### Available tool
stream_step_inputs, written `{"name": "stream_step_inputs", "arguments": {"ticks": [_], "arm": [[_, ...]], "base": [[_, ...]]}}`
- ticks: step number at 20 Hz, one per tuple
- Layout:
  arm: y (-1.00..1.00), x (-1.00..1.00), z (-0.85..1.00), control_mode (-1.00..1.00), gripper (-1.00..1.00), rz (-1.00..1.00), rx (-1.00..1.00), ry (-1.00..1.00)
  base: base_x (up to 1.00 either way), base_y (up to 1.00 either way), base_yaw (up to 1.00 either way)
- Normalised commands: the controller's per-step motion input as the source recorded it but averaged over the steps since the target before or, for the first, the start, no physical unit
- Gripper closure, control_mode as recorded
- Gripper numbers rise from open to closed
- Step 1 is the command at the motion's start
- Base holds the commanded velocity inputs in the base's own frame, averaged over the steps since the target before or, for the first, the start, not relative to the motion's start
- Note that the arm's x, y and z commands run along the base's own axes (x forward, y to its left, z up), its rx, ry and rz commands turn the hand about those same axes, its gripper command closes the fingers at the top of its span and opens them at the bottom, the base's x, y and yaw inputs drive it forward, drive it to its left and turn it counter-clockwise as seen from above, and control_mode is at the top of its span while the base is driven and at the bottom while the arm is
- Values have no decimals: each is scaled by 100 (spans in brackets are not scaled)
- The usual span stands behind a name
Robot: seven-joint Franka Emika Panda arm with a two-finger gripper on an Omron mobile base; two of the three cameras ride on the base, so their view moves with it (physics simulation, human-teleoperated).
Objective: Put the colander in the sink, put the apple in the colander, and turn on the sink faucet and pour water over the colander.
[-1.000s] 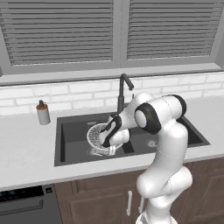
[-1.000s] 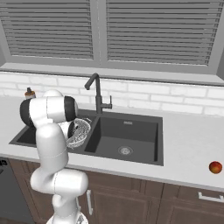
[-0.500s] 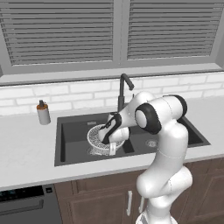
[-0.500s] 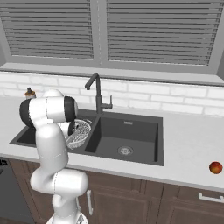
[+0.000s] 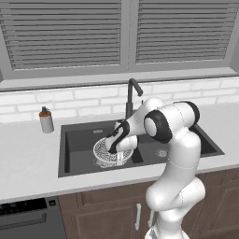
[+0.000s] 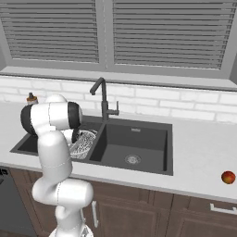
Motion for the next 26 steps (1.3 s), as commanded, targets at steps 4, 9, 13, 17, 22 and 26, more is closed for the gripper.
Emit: {"name": "stream_step_inputs", "arguments": {"ticks": [4, 9, 13, 17, 22, 26], "arm": [[0, 4, 27, -100, -100, 0, 0, 0], [0, 0, 56, -100, -100, 0, 0, 0], [0, -5, 70, -100, -100, -5, 0, 0], [0, -40, 57, -100, -100, -17, 0, 0], [-1, -69, 51, -100, -100, -24, 0, -1], [-26, -77, 49, -100, -100, -26, 0, 0]], "base": [[0, 0, 0], [0, 0, 0], [0, 0, 0], [0, 0, 0], [0, 0, 0], [0, 0, 0]]}}
